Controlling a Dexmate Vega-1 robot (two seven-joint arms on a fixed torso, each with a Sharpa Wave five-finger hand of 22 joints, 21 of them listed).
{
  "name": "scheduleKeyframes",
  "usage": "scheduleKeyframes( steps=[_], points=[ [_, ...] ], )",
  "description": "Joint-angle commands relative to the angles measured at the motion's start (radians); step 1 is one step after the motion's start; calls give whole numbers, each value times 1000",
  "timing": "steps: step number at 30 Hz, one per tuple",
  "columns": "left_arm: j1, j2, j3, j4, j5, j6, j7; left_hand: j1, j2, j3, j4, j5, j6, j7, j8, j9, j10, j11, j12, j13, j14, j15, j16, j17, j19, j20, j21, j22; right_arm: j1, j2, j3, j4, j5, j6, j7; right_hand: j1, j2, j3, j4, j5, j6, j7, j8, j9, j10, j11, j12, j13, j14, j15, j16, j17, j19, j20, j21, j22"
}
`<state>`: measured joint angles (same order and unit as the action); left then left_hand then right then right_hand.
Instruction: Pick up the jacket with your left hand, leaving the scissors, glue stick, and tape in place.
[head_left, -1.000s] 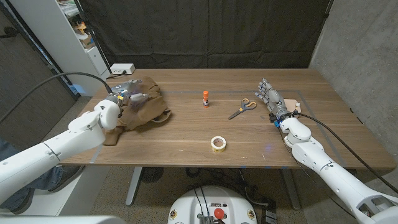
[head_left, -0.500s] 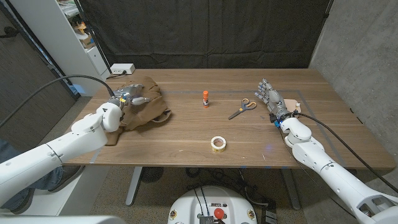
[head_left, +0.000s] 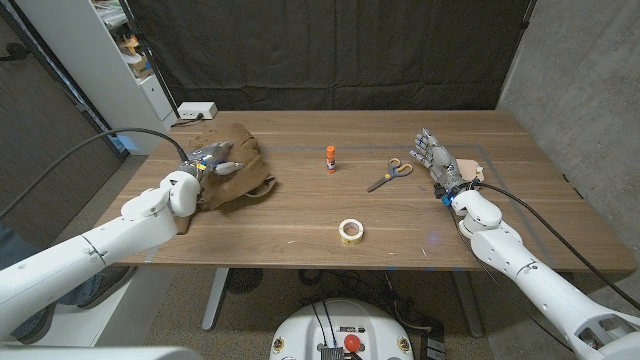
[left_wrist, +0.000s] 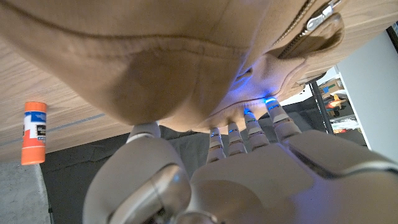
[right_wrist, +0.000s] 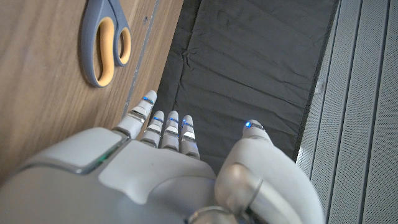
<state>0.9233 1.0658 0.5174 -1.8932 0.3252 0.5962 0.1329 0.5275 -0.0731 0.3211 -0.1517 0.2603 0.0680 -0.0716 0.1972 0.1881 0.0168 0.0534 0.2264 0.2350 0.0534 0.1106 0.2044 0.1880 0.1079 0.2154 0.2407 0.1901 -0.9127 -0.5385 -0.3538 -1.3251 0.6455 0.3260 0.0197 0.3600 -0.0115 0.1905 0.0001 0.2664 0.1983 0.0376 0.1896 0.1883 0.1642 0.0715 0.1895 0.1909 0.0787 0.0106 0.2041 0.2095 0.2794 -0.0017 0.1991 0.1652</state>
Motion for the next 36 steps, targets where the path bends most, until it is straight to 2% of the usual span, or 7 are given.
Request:
scheduleKeyframes(
  steps=[1, 18, 27, 28, 30, 33, 36],
  points=[
    [-12, -34, 33, 26, -11, 14, 2, 19, 0, 0, -5, 5, 1, -3, 5, 5, -4, 4, 6, 2, 3, 7, -1, 6, 6, 4, 3, 2, 0, -1, 2, 19, 9, -1, 15, 5, 8, -4, -1, 4, 8, 0, 8, 2, 6, -2, 8, 1, 7, -2, 3, 1, 4, 4, -4, 5],
    [-33, -60, 83, 57, -17, 38, -18, 29, -2, 2, -6, 7, 0, -5, 5, 5, -8, 8, 6, 3, 5, 9, -1, 6, 11, 4, 1, 1, 6, 1, -2, 45, 17, -4, 35, 3, 8, -6, -1, 4, 10, 1, 8, 2, 6, -3, 8, 2, 8, 1, 3, 1, 4, 6, -5, 5],
    [-54, -77, 108, 62, -24, 93, -49, 58, 4, 11, -12, 10, -23, -7, -1, 5, -20, 7, 4, 5, 17, 20, 3, 6, 38, 2, 8, 3, 2, -1, 0, 46, 21, -5, 38, 3, 9, -6, -1, 4, 9, 0, 8, 2, 6, -3, 8, 2, 8, 0, 3, 1, 4, 6, -5, 5],
    [-55, -79, 108, 61, -30, 97, -54, 67, 7, 14, -13, 11, -25, -8, -1, 6, -21, 7, 4, 5, 19, 20, 4, 6, 50, 1, 11, 3, 1, -1, 0, 45, 21, -5, 38, 3, 9, -6, -1, 4, 9, 0, 8, 2, 6, -4, 8, 2, 8, 0, 3, 1, 3, 6, -6, 5],
    [-55, -86, 105, 60, -51, 114, -64, 143, 28, 40, -21, 5, -38, -13, 5, 9, -36, 0, 6, 10, 37, 14, 8, 7, 150, -1, 44, 9, -1, -1, 1, 44, 22, -3, 39, 3, 9, -7, -1, 4, 10, 0, 8, 2, 6, -3, 8, 2, 8, 0, 3, 1, 4, 6, -6, 5],
    [-57, -84, 108, 58, -62, 117, -67, 257, 31, 68, -28, -18, -60, -11, 10, 14, -42, -2, 14, 18, 79, 3, 16, 9, 292, 0, 85, 7, -2, -1, 1, 43, 22, -2, 38, 2, 9, -7, -1, 4, 10, 0, 8, 2, 7, -4, 8, 2, 9, 0, 4, 1, 3, 6, -6, 5],
    [-64, -80, 117, 51, -68, 129, -80, 349, 38, 91, -30, -35, -73, -8, 12, 17, -43, 0, 20, 25, 102, -9, 21, 14, 393, -2, 114, 5, -5, -1, 3, 34, 25, -1, 37, 3, 10, -7, -2, 4, 10, -1, 8, 2, 7, -4, 8, 2, 9, 2, 4, 1, 2, 7, -6, 5]
  ],
)
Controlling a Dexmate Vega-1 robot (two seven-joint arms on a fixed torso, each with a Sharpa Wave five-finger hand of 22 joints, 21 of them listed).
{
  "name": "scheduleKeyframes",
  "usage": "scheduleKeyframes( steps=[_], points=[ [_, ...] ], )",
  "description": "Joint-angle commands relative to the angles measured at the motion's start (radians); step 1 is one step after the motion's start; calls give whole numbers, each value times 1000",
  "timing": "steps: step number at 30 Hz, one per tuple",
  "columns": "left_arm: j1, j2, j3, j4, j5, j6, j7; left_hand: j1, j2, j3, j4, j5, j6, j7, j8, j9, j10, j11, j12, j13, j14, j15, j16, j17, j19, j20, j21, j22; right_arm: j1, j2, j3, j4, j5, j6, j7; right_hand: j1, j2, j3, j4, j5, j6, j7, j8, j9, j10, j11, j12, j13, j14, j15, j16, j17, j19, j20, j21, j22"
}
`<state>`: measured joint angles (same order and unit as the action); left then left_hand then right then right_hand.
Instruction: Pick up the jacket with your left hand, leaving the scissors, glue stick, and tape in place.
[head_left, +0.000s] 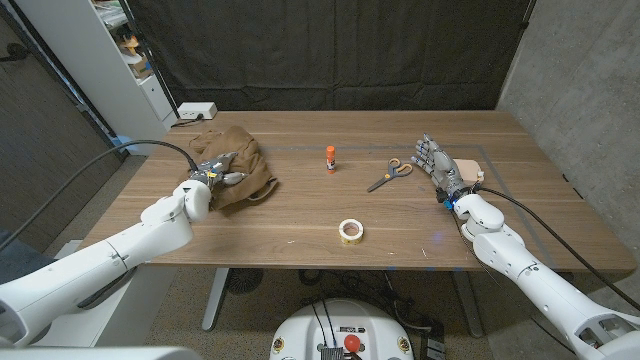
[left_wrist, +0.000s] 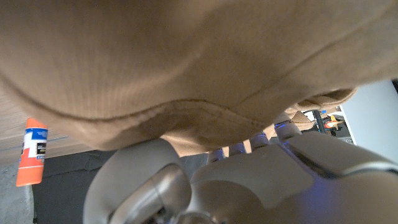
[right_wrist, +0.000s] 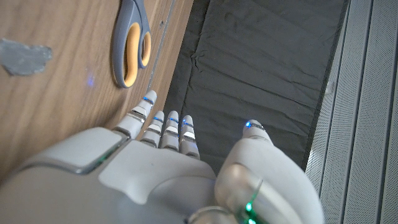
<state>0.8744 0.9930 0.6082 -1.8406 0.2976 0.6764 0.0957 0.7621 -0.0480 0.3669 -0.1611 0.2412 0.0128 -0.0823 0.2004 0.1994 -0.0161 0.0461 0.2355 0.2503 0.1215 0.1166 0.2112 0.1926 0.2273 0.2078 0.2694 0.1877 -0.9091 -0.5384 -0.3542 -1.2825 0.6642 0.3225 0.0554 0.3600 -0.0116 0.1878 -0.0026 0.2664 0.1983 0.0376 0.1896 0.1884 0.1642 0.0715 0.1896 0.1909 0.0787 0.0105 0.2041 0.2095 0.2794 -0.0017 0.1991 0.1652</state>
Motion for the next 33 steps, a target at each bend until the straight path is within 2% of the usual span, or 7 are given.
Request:
scheduleKeyframes(
  steps=[1, 10, 15, 19, 25, 30, 33],
  points=[
    [-17, -8, 29, -4, -41, 58, -42, 144, 17, 51, -20, -23, -21, 2, 10, 7, -11, 8, 13, 12, 39, -18, 16, 13, 308, 7, 95, 7, -9, -1, 3, -10, 5, 2, 0, 3, 10, -4, 1, 4, 10, -1, 8, 2, 7, -3, 8, 2, 9, 2, 4, 1, 1, 7, -7, 5],
    [-13, -21, 24, 5, -79, 49, -14, 327, 81, 83, -17, -50, 36, 16, 44, 23, 33, 15, 53, 43, 135, -41, 88, 80, 508, 1, 155, 3, -8, 2, 1, -20, 4, -1, -6, 3, 10, -5, 0, 4, 10, -2, 8, 2, 5, -6, 8, 2, 10, 3, 4, 1, 0, 9, -7, 6],
    [5, -52, 6, 22, -102, 25, 54, 509, 127, 89, -22, -13, 147, 29, 95, 53, 95, 9, 125, 114, 218, -55, 198, 205, 604, -26, 202, 7, -3, 6, -2, -21, 4, -3, -6, 3, 11, -5, 0, 5, 10, -2, 8, 2, 6, -7, 8, 2, 10, 2, 4, 1, -1, 9, -8, 6],
    [33, -83, -25, 24, -122, 13, 140, 642, 132, 53, -18, 27, 294, 19, 182, 111, 194, -18, 222, 217, 341, -123, 349, 365, 698, -133, 298, 26, -1, 9, -3, -22, 2, -3, -7, 3, 11, -5, 0, 5, 12, -2, 9, 2, 7, -7, 8, 2, 11, 3, 4, 1, -1, 10, -8, 6],
    [75, -133, -79, 16, -172, -12, 245, 757, 121, 35, -19, 99, 506, 66, 336, 226, 318, -67, 326, 386, 556, -260, 510, 534, 805, -273, 476, 34, 1, 13, -4, -25, 3, -1, -9, 3, 12, -6, 0, 5, 12, -2, 9, 2, 7, -6, 8, 2, 10, 2, 4, 1, -2, 9, -8, 6],
    [94, -149, -109, 12, -226, -55, 269, 822, 108, 47, -19, 155, 608, 95, 410, 287, 358, -62, 355, 461, 575, -241, 537, 589, 790, -316, 536, 29, -1, 14, -3, -34, 5, 0, -10, 3, 11, -7, -1, 5, 13, -1, 9, 2, 7, -9, 8, 2, 10, 3, 4, 1, -3, 10, -8, 6],
    [94, -145, -110, -1, -234, -51, 272, 828, 108, 51, -17, 165, 616, 97, 419, 298, 363, -63, 359, 473, 573, -237, 537, 596, 789, -320, 545, 27, -2, 13, -1, -42, 6, 1, -12, 3, 11, -7, -1, 5, 14, -2, 9, 2, 7, -7, 8, 2, 11, 2, 4, 2, -3, 10, -9, 6]
  ],
)
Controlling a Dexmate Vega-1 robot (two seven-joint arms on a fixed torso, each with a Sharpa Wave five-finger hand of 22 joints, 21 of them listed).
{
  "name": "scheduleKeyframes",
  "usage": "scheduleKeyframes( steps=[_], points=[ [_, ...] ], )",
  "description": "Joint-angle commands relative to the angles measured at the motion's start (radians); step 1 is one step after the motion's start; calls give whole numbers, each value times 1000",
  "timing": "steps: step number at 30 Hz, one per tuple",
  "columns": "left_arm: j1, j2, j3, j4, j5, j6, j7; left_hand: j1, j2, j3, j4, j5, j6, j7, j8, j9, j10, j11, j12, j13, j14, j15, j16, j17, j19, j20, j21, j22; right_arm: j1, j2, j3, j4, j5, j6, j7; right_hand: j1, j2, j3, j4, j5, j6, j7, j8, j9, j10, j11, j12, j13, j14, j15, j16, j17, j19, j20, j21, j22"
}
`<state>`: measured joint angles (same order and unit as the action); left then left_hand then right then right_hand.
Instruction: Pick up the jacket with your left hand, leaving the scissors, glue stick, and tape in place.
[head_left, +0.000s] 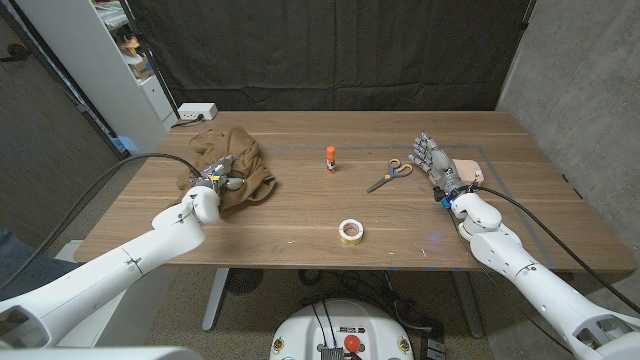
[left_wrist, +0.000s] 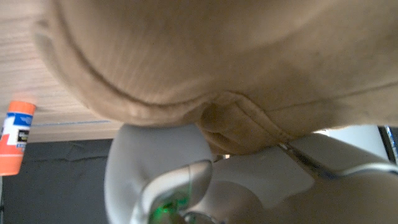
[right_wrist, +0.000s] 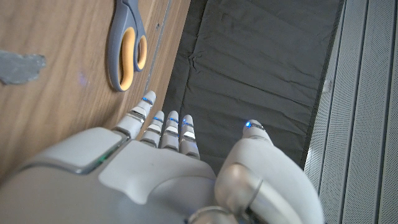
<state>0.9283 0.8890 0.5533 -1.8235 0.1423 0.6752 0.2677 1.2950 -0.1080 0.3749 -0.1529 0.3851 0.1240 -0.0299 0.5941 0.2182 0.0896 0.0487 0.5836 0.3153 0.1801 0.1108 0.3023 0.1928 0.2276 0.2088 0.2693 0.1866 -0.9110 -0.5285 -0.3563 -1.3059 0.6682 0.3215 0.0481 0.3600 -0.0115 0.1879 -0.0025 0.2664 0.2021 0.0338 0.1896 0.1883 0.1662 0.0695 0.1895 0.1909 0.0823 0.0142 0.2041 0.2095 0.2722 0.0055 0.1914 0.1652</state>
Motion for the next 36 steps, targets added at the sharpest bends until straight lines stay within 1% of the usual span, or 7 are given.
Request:
scheduleKeyframes(
  steps=[1, 6, 9, 14, 23, 28, 36],
  points=[
    [41, -38, -56, -22, -82, -53, 102, 296, 167, 42, -25, 22, 507, 45, 27, 281, 257, -68, 11, 410, 515, -231, 447, 598, 787, -322, 546, 28, -2, 3, 2, -22, 3, 2, -6, 3, 11, -7, -1, 5, 10, 2, 9, 2, 5, -6, 8, 2, 8, -1, 4, 2, 4, 2, -1, 6],
    [40, -24, -58, -51, -87, -27, 105, 300, 163, 45, -22, 36, 521, 42, 44, 299, 258, -68, 14, 430, 512, -227, 451, 612, 779, -321, 560, 25, -9, -1, 8, -37, 6, 3, -10, 3, 12, -7, -1, 5, 10, 1, 9, 2, 4, -5, 8, 2, 8, -1, 4, 2, 3, 3, -1, 6],
    [43, -17, -63, -64, -91, -22, 111, 302, 163, 47, -20, 47, 533, 40, 57, 314, 264, -73, 18, 445, 510, -223, 452, 622, 771, -322, 571, 23, -13, -3, 12, -45, 10, 4, -11, 2, 12, -8, -1, 5, 10, 0, 9, 2, 5, -6, 8, 2, 8, -1, 4, 2, 3, 3, -1, 6],
    [49, -14, -71, -84, -94, -8, 131, 303, 161, 48, -19, 54, 539, 41, 66, 326, 266, -73, 19, 458, 511, -223, 455, 631, 767, -323, 581, 21, -14, -5, 16, -53, 13, 7, -9, 3, 12, -8, -1, 5, 9, 0, 9, 2, 5, -7, 8, 2, 9, 0, 5, 2, 2, 4, -1, 6],
    [72, -19, -103, -108, -119, -32, 167, 310, 163, 57, -19, 73, 549, 39, 90, 359, 269, -79, 22, 488, 504, -215, 450, 646, 752, -323, 604, 18, -4, -1, 13, -60, 15, 7, -3, 3, 13, -8, -2, 5, 10, 0, 9, 2, 5, -6, 8, 2, 9, 0, 4, 2, 2, 3, -1, 6],
    [81, -21, -116, -120, -131, -38, 181, 316, 166, 65, -20, 85, 561, 41, 109, 381, 288, -80, 29, 506, 500, -209, 444, 648, 750, -333, 622, 16, 2, 3, 11, -60, 15, 5, -1, 3, 13, -9, -2, 5, 9, 0, 8, 2, 5, -7, 8, 2, 9, 0, 5, 2, 2, 4, -1, 6],
    [94, -18, -135, -125, -145, -73, 193, 320, 164, 69, -20, 96, 573, 46, 131, 408, 298, -81, 32, 529, 504, -205, 445, 658, 745, -339, 644, 14, 6, 6, 10, -70, 16, 4, -2, 3, 14, -9, -3, 5, 9, 1, 8, 2, 5, -5, 8, 2, 10, 0, 5, 2, 2, 5, -1, 6]
  ],
)
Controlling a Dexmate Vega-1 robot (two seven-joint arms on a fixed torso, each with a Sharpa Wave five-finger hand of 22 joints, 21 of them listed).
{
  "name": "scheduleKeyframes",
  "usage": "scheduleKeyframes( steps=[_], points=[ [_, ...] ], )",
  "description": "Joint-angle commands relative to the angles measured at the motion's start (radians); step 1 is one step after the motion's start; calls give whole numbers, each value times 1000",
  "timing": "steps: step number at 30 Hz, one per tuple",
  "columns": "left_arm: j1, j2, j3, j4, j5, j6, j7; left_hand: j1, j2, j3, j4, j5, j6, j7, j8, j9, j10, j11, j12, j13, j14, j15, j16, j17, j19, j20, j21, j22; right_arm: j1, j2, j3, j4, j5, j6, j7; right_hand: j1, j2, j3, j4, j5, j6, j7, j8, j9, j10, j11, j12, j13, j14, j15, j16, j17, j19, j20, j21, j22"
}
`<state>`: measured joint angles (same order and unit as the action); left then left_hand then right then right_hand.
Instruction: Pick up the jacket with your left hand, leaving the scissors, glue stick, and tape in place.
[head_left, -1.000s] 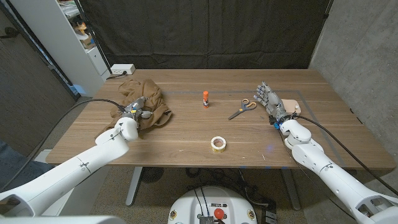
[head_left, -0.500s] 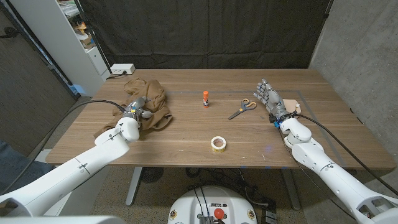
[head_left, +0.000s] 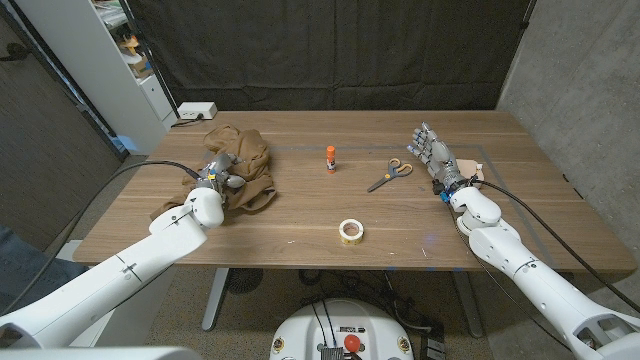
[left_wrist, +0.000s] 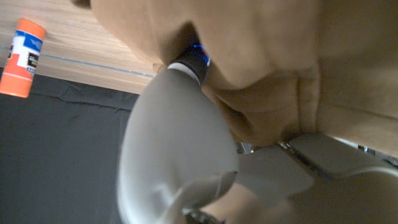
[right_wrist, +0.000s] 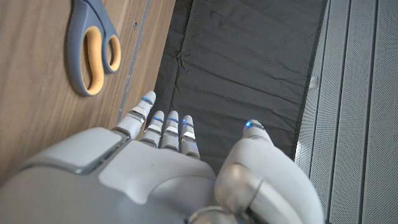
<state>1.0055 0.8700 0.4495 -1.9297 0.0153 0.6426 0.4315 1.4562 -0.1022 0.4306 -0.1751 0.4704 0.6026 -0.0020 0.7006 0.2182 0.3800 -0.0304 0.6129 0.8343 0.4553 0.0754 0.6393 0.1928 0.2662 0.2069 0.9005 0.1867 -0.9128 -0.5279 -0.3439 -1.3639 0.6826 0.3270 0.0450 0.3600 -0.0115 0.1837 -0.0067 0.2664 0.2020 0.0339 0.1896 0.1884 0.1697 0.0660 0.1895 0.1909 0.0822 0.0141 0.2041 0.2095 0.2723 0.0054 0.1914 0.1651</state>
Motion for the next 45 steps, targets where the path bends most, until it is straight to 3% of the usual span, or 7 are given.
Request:
scheduleKeyframes(
  steps=[1, 26, 32, 45],
  points=[
    [16, -2, -33, -20, -20, -36, 32, 159, 158, 14, 2, 12, 94, 18, 26, 410, 9, -2, 4, 12, 230, -170, 109, 659, 705, -337, 14, 14, 8, 5, -2, -15, 2, -2, 0, 3, 14, -5, 1, 5, 9, 1, 8, 2, 1, -2, 8, 2, 10, 0, 5, 2, 2, 5, -1, 6],
    [51, -4, -96, -65, -47, -95, 74, 164, 149, 20, 3, 32, 109, 20, 83, 490, 28, 0, 9, 73, 238, -162, 107, 672, 679, -343, 68, 9, -5, -6, 12, -63, 6, 7, -7, 5, 16, -6, -1, 6, 12, 3, 9, 2, 3, 0, 9, 2, 13, -1, 5, 1, 6, 3, 0, 6],
    [64, -9, -114, -77, -50, -121, 87, 167, 145, 24, 2, 38, 112, 25, 102, 516, 30, -1, 9, 90, 243, -158, 109, 680, 673, -360, 80, 6, -9, -10, 15, -76, 3, 13, -7, 5, 16, -6, -1, 6, 13, 4, 9, 2, 5, 0, 9, 2, 12, -2, 5, 1, 6, 3, 0, 6],
    [91, -7, -153, -132, -31, -135, 121, 167, 140, 26, 4, 45, 117, 25, 122, 542, 38, -1, 9, 117, 244, -158, 109, 685, 662, -364, 98, 2, -26, -23, 25, -111, -6, 19, -24, 6, 17, -7, -2, 6, 13, 5, 9, 2, 4, 0, 9, 2, 13, 0, 5, 1, 7, 2, 1, 6]
  ],
)
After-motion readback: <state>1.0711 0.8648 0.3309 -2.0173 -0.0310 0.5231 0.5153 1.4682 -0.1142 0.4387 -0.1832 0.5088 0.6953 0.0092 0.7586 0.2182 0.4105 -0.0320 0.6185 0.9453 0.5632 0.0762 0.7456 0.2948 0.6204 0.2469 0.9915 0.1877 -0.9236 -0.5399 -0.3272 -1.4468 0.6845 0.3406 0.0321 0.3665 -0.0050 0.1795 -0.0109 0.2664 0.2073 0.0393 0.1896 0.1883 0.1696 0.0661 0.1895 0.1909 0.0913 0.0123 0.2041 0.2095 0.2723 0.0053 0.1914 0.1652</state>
